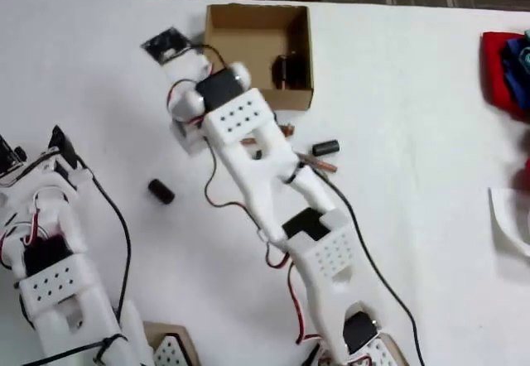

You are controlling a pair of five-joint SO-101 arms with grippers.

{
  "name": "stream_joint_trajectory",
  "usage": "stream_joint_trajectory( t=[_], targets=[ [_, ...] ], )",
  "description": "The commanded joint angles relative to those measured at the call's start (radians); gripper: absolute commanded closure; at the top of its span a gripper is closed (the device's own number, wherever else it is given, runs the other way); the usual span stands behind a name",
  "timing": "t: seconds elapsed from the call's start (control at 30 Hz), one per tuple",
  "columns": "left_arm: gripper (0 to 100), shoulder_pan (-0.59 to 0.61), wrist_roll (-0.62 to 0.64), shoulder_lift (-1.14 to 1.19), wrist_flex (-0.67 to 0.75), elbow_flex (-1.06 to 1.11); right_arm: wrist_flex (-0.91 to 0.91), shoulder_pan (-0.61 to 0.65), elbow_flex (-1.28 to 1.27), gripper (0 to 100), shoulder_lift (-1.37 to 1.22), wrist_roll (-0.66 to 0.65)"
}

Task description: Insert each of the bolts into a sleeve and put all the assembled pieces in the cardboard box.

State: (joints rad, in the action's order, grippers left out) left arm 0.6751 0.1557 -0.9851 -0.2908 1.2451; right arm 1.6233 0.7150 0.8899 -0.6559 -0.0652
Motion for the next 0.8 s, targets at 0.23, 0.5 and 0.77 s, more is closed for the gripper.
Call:
stream_joint_trajectory(
  t=[0.23,0.5,0.77],
  targets=[
    [75,0.120,0.012,0.557,-0.029,-0.354,-0.088,0.163,-0.005,95.3,-0.102,0.034],
    [75,0.129,0.014,0.833,-0.270,-0.641,-0.159,0.214,-0.005,91.1,-0.232,0.087],
    [75,0.129,0.015,0.864,-0.276,-0.661,-0.206,0.231,-0.003,90.5,-0.302,0.089]
  ],
)
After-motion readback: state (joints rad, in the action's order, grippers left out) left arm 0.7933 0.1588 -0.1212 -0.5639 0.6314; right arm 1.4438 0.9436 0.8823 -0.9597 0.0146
